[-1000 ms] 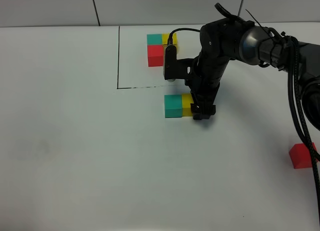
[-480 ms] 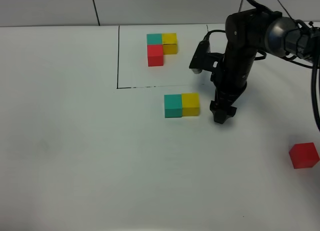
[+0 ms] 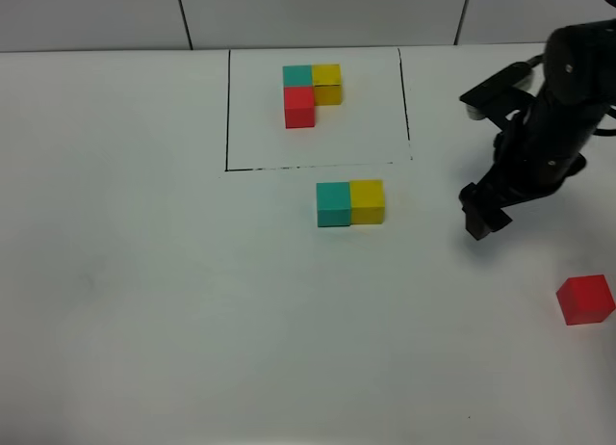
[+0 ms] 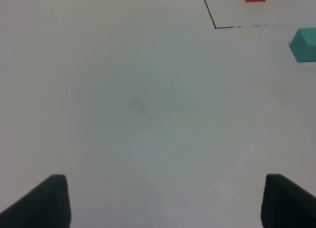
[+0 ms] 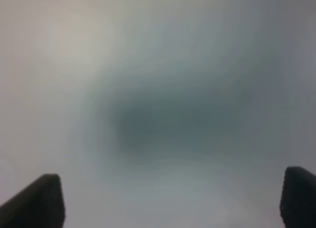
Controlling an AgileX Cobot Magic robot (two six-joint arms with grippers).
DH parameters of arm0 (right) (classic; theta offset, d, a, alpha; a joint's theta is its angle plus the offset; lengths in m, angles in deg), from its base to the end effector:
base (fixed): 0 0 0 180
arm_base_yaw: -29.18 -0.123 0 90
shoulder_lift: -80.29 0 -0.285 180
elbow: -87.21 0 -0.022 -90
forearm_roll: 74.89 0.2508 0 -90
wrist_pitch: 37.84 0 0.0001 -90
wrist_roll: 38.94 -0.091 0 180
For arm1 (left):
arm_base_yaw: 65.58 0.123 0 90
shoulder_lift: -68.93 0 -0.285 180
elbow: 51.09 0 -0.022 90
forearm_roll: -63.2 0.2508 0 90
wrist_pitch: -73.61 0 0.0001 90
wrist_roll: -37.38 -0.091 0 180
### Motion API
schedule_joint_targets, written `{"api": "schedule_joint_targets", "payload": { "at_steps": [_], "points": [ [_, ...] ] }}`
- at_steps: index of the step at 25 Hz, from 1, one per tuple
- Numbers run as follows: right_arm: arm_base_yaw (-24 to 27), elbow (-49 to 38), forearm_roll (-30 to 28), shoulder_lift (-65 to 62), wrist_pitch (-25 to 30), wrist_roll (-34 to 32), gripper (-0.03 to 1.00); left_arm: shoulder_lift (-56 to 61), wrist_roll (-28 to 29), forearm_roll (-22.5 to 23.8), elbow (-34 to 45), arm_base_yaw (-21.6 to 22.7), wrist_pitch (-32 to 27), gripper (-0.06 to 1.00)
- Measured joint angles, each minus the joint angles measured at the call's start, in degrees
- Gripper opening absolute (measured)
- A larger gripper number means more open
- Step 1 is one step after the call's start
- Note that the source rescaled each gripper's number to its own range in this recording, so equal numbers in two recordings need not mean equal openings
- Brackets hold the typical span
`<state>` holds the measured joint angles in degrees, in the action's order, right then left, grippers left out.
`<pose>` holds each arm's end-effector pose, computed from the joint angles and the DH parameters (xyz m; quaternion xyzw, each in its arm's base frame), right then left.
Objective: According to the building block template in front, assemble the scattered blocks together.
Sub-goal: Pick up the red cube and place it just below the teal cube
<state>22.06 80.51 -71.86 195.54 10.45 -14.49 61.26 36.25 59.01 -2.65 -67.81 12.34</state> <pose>0.3582 0.0484 0.1771 -0.2557 0.9628 0.0081 0.0873 -0.0061 -0.0056 0.2774 0.0267 0.8534 -0.0415 0.5189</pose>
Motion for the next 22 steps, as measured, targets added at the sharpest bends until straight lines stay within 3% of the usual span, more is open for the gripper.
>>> {"api": "schedule_joint_targets", "payload": {
  "at_steps": [4,10,15,22],
  "points": [
    [3.32,-8.87,-1.18,-8.49,-3.85,-9.18,0.77,0.00,0.00,0.00,0.00,0.00,0.00,0.71],
    [7.15,-17.52,-4.52,-16.32,-4.05,-18.44,0.77,0.00,0.00,0.00,0.00,0.00,0.00,0.71],
    [8.56,-21.24,-4.71,-16.84,-4.57,-21.05,0.76,0.00,0.00,0.00,0.00,0.00,0.00,0.71],
    [10.23,-25.67,-4.18,-16.84,-9.51,-21.25,0.76,0.00,0.00,0.00,0.00,0.00,0.00,0.71]
  ]
}}
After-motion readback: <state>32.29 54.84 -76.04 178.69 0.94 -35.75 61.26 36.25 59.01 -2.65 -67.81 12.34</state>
